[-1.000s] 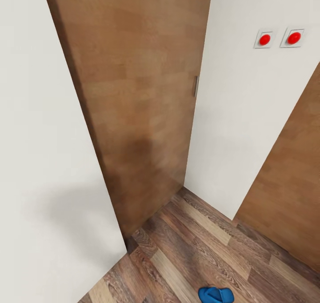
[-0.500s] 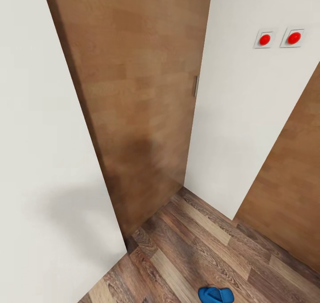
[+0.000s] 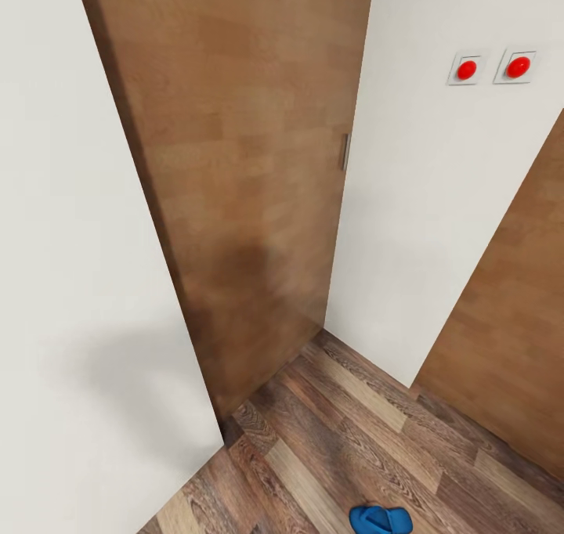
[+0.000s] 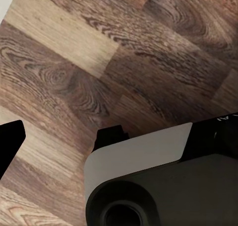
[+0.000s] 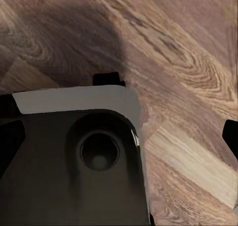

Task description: In the bedroom, move the book from the bed onto either nightstand, and place the two sandals side by side next to the bed.

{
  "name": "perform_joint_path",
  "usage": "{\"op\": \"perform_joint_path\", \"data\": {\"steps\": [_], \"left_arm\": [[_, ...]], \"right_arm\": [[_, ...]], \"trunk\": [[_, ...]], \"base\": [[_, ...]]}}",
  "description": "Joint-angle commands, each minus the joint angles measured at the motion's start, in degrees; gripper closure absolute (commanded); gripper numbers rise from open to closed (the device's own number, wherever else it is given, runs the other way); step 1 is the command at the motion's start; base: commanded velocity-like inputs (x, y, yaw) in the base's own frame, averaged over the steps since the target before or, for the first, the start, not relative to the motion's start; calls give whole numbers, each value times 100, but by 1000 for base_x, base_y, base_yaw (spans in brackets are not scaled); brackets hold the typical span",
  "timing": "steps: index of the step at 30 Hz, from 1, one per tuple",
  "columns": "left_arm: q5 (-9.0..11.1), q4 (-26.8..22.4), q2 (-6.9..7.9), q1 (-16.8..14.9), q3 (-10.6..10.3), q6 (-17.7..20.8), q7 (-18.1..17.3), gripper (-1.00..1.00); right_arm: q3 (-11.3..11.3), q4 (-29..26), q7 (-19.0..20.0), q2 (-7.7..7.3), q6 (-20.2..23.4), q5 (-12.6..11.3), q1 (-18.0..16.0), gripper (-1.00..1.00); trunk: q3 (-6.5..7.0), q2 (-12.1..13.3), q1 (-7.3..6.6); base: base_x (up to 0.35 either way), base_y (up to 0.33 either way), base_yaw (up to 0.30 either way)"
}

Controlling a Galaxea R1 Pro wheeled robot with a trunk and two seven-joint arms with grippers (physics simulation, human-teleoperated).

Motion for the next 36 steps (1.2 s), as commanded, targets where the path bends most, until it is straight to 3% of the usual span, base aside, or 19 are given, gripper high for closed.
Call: {"op": "perform_joint_path", "data": {"steps": [1,5,7,8,9,13,15,17,18,20,22,23,26,28,31,34,36], "left_arm": [[-31,4,0,-3,-21,-17,21,-100],[-31,4,-5,-3,-24,-17,21,-100],[-31,4,-6,-3,-22,-17,21,-100],[-31,4,-7,-3,-22,-17,21,-100],[-31,4,-7,-3,-21,-17,21,-100],[-33,4,-7,-3,-21,-17,21,-100],[-34,4,-7,-3,-21,-17,21,-100],[-35,4,-7,-3,-21,-17,21,-100],[-37,4,-7,-3,-21,-17,21,-100],[-35,4,-7,-3,-21,-17,21,-100],[-34,4,-7,-3,-22,-17,21,-100],[-32,4,-13,-3,-24,-18,21,-100],[-32,4,-15,-3,-27,-21,21,-100],[-31,4,-16,-3,-29,-24,21,-100],[-31,4,-16,-3,-28,-62,21,-100],[-25,4,-22,-3,-28,-208,21,-100],[-19,5,-25,-3,-29,-251,19,-100]], "right_arm": [[-132,-324,-12,2,1,-227,-2,-100],[-382,-1336,-32,4,245,-822,-2,-100],[-480,-2133,-44,0,907,-1367,-2,-100],[-495,-2334,-49,-1,1136,-1498,-2,-100],[-518,-2732,-60,-4,1628,-1733,-5,-100],[-549,-3641,-242,-10,2594,-2078,-9,-100],[-559,-4276,-740,-12,2915,-2184,-23,-100],[-562,-4538,-1093,-12,2995,-2214,-74,-100],[-563,-4731,-1471,-13,3048,-2236,-179,-100],[-564,-4853,-1825,-13,3085,-2262,-326,-100],[-567,-4976,-2318,-13,3145,-2384,-718,-100],[-566,-4984,-2572,-13,3188,-2776,-1246,-100],[-569,-4845,-2796,-17,3285,-3233,-1638,-100],[-572,-4614,-3396,-26,3560,-3556,-2010,-100],[-574,-4344,-4062,-30,3772,-4045,-2326,-100],[-575,-4196,-4469,-32,3834,-4943,-2503,-100],[-575,-4173,-4729,-31,3841,-5265,-2526,-100]], "trunk": [[-5,-2,-1],[-5,-2,-1],[-5,-2,-1],[-5,-2,-1],[-5,-2,-1],[-5,-2,-1],[-5,-2,-1],[-5,-2,-1],[-5,-2,-1],[-5,-2,-1],[-5,-2,-1],[-5,-2,-1],[-5,-2,-1],[-5,-2,-1],[-5,-2,-1],[-5,-2,-1],[-5,-2,-1]], "base": [[0,0,0],[0,0,0],[0,0,0],[0,0,0],[0,0,0],[0,0,0],[0,0,0],[0,0,0],[0,0,0],[0,0,0],[0,0,0],[0,0,0],[0,0,0],[0,0,0],[0,0,0],[0,0,0],[0,0,0]]}}
